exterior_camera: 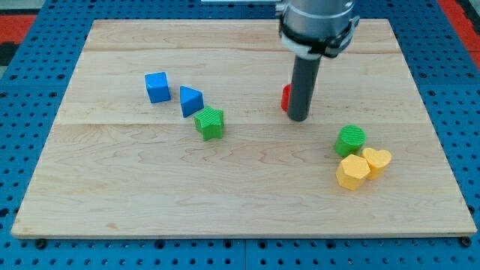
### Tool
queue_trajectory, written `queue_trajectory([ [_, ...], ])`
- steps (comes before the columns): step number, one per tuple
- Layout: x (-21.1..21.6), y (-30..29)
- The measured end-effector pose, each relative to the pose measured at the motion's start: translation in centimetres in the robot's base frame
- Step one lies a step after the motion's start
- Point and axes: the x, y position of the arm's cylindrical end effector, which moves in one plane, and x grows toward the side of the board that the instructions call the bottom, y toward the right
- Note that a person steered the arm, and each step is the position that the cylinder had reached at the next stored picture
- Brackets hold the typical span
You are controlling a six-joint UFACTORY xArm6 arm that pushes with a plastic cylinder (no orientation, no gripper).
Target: Push red circle into the left of red star
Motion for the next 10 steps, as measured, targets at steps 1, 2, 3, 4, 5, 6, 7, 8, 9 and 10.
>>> queue_trajectory([
  [1,-6.1,1.5],
  [2,-9.4,3.1],
  [3,-4.5,2.9],
  [4,-5.7,-1.7],
  [5,-6.5,-2.5],
  [6,-9.0,-1.0],
  [7,-12.3,-0.2],
  [8,-13.6,-0.6],
  [9,-14.9,-2.9],
  [10,-15.5,-5.0],
])
